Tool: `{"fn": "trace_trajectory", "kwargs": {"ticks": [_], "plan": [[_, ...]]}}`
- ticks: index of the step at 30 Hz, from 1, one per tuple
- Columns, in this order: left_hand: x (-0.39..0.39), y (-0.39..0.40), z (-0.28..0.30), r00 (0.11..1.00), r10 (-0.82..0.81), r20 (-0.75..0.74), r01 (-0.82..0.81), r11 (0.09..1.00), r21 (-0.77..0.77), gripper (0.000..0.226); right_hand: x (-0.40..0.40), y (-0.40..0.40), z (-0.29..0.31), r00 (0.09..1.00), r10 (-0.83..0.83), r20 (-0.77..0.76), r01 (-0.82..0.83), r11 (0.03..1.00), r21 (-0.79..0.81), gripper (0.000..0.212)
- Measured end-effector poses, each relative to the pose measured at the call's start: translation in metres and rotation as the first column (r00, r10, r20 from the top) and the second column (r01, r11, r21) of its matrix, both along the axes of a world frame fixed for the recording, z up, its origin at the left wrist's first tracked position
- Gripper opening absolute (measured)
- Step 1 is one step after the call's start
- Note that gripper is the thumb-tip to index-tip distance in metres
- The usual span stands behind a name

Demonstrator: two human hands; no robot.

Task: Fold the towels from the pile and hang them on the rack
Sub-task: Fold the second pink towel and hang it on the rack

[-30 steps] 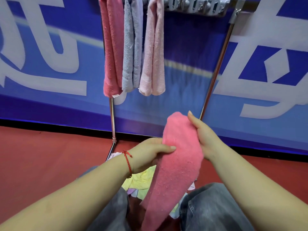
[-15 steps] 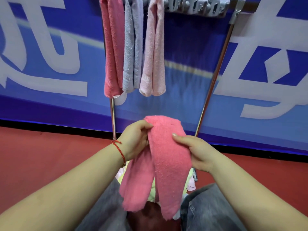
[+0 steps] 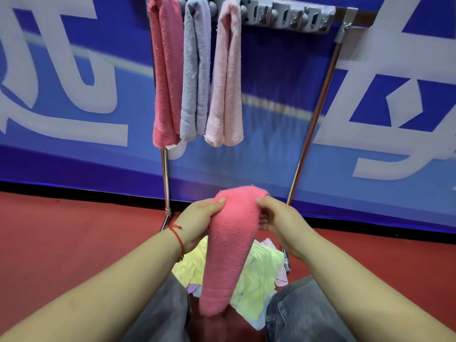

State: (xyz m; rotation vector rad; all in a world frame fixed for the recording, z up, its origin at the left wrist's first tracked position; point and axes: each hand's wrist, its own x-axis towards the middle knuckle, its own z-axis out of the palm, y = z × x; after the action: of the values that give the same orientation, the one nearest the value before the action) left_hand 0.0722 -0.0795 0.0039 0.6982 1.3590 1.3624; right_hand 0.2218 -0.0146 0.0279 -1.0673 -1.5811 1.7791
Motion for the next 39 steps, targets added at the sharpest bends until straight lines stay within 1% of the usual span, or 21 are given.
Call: {"fn": "trace_trajectory", "kwargs": {"ticks": [1, 2, 4, 6, 9, 10, 12, 14, 16, 18, 19, 21, 23, 24, 27, 29, 31, 33, 35, 37, 39], "plan": [[0.0, 0.001, 0.002, 1.0, 0.006, 0.016, -0.006, 1.0, 0.011, 0.024, 0.002, 0.001, -0.001, 0.999, -0.031, -0.014, 0.03, 0.999, -0.03, 0.023], [-0.001, 0.002, 0.004, 0.999, 0.012, 0.031, -0.013, 1.0, 0.021, 0.025, 0.004, 0.002, -0.004, 0.999, -0.034, -0.003, 0.034, 0.999, -0.013, 0.025], [-0.002, 0.003, 0.01, 0.999, 0.012, 0.032, -0.013, 0.999, 0.033, 0.027, 0.009, 0.001, -0.009, 0.993, -0.032, 0.11, 0.016, 0.99, 0.14, 0.028], [-0.002, 0.004, 0.014, 1.0, 0.002, 0.019, -0.003, 0.999, 0.043, 0.027, 0.011, -0.003, -0.014, 0.977, -0.065, 0.205, -0.003, 0.948, 0.318, 0.026], [0.001, 0.004, 0.021, 1.0, -0.018, 0.016, 0.017, 0.999, 0.051, 0.027, 0.009, -0.006, -0.021, 0.953, -0.191, 0.233, 0.08, 0.906, 0.416, 0.012], [0.001, 0.004, 0.023, 1.0, -0.025, 0.018, 0.024, 0.998, 0.055, 0.027, 0.007, -0.007, -0.021, 0.944, -0.242, 0.226, 0.126, 0.893, 0.432, 0.012], [0.001, 0.004, 0.027, 0.999, -0.039, 0.027, 0.037, 0.997, 0.065, 0.027, 0.005, -0.005, -0.022, 0.928, -0.321, 0.188, 0.195, 0.851, 0.488, 0.022], [0.0, 0.003, 0.033, 0.998, -0.05, 0.041, 0.047, 0.997, 0.057, 0.028, 0.001, -0.005, -0.022, 0.932, -0.324, 0.164, 0.178, 0.801, 0.572, 0.037], [0.0, 0.002, 0.037, 0.996, -0.067, 0.058, 0.064, 0.997, 0.045, 0.028, -0.004, -0.009, -0.018, 0.951, -0.271, 0.151, 0.119, 0.768, 0.63, 0.044], [0.001, 0.002, 0.041, 0.994, -0.081, 0.071, 0.077, 0.995, 0.055, 0.028, -0.008, -0.014, -0.014, 0.963, -0.244, 0.112, 0.112, 0.746, 0.657, 0.038], [0.003, 0.001, 0.043, 0.993, -0.083, 0.081, 0.078, 0.995, 0.064, 0.028, -0.01, -0.016, -0.011, 0.965, -0.251, 0.076, 0.139, 0.738, 0.661, 0.034], [0.007, 0.002, 0.047, 0.993, -0.08, 0.085, 0.073, 0.994, 0.077, 0.03, -0.01, -0.019, -0.006, 0.959, -0.283, -0.023, 0.23, 0.726, 0.648, 0.034], [0.007, 0.003, 0.05, 0.998, -0.056, 0.03, 0.054, 0.995, 0.081, 0.031, -0.008, -0.018, -0.002, 0.951, -0.297, -0.09, 0.282, 0.705, 0.651, 0.03], [0.005, 0.004, 0.051, 0.999, -0.037, -0.039, 0.04, 0.996, 0.081, 0.031, -0.007, -0.018, 0.001, 0.952, -0.291, -0.091, 0.276, 0.698, 0.661, 0.03], [-0.004, 0.006, 0.048, 0.952, -0.019, -0.304, 0.043, 0.996, 0.072, 0.034, -0.001, -0.012, 0.007, 0.963, -0.268, 0.016, 0.168, 0.649, 0.742, 0.032], [-0.008, 0.009, 0.043, 0.868, -0.033, -0.495, 0.059, 0.998, 0.036, 0.033, 0.002, -0.006, 0.011, 0.951, -0.284, 0.12, 0.072, 0.582, 0.81, 0.027], [-0.008, 0.011, 0.037, 0.784, -0.017, -0.62, 0.04, 0.999, 0.024, 0.036, 0.003, -0.001, 0.017, 0.927, -0.311, 0.211, -0.027, 0.504, 0.863, 0.026], [-0.003, 0.014, 0.029, 0.755, 0.013, -0.656, 0.016, 0.999, 0.038, 0.04, 0.001, 0.003, 0.024, 0.89, -0.338, 0.306, -0.132, 0.451, 0.883, 0.023], [0.003, 0.016, 0.018, 0.76, 0.012, -0.649, 0.022, 0.999, 0.044, 0.038, -0.001, 0.007, 0.032, 0.851, -0.357, 0.386, -0.22, 0.425, 0.878, 0.022], [0.011, 0.016, 0.01, 0.786, 0.02, -0.618, 0.026, 0.997, 0.066, 0.041, -0.004, 0.008, 0.04, 0.815, -0.368, 0.448, -0.275, 0.435, 0.857, 0.026], [0.019, 0.016, 0.005, 0.815, 0.081, -0.574, -0.017, 0.993, 0.115, 0.048, -0.007, 0.01, 0.046, 0.764, -0.384, 0.518, -0.329, 0.458, 0.826, 0.03]]}}
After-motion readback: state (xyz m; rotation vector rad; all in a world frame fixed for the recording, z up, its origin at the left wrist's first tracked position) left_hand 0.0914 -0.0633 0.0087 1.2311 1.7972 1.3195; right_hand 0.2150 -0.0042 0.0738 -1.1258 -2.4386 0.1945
